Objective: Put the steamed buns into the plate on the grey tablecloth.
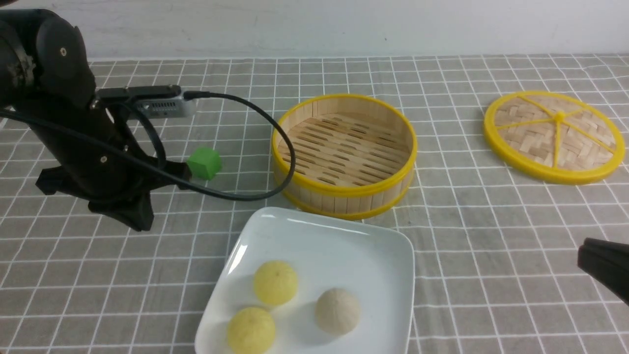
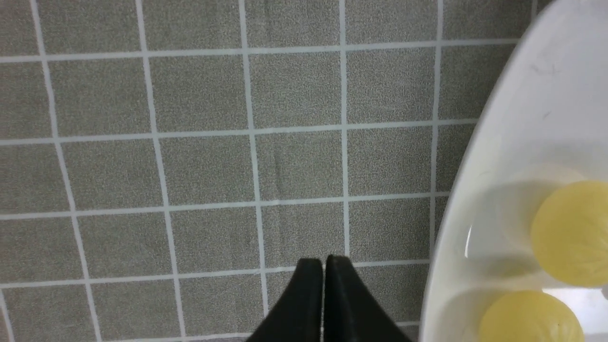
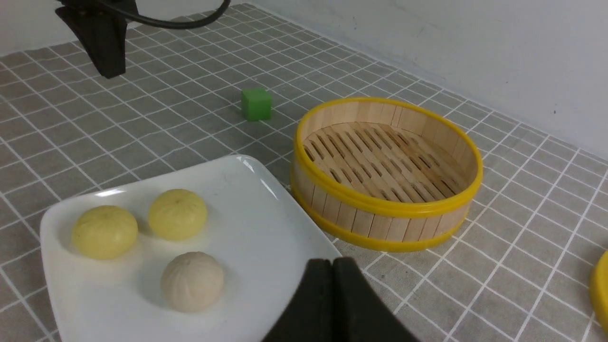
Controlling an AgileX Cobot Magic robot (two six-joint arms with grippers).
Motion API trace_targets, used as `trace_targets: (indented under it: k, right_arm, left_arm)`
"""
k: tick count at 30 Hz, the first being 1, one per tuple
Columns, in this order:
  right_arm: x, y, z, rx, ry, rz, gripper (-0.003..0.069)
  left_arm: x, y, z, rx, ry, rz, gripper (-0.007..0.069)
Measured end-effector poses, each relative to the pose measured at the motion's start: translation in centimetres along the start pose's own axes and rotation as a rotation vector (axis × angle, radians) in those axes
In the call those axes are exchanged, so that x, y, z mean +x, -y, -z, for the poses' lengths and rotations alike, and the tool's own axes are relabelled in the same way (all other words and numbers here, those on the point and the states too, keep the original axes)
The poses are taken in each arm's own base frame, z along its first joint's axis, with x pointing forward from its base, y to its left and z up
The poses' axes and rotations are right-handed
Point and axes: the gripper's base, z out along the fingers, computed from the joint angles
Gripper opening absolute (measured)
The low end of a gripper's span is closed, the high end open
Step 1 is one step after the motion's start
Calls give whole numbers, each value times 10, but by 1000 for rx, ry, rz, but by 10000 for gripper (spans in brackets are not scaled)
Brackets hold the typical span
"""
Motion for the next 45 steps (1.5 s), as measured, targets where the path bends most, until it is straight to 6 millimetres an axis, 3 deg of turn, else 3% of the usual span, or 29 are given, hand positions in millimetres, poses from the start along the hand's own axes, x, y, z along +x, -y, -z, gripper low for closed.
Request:
trace_targets:
  k: [25, 28, 32, 33, 41, 45]
  right_arm:
    - [7, 0, 3, 1, 1, 0, 2]
    - [24, 2, 6, 34, -17, -8, 3]
    - [65, 12, 14, 180, -70, -46, 6]
    - [67, 12, 14, 188, -72, -48, 6]
    - [138, 19, 31, 469, -154, -137, 13]
    - [137, 21, 35, 547, -119, -153, 18]
  left_arm:
    - [5, -11, 1, -125, -56, -53, 43]
    - [5, -11, 1, -125, -56, -53, 43]
    - [4, -11, 1, -123, -49, -53, 48]
    - [4, -11, 1, -123, -49, -53, 48]
    - [2, -11, 1, -124, -29, -57, 50]
    - [1, -12, 2, -136, -26, -62, 50]
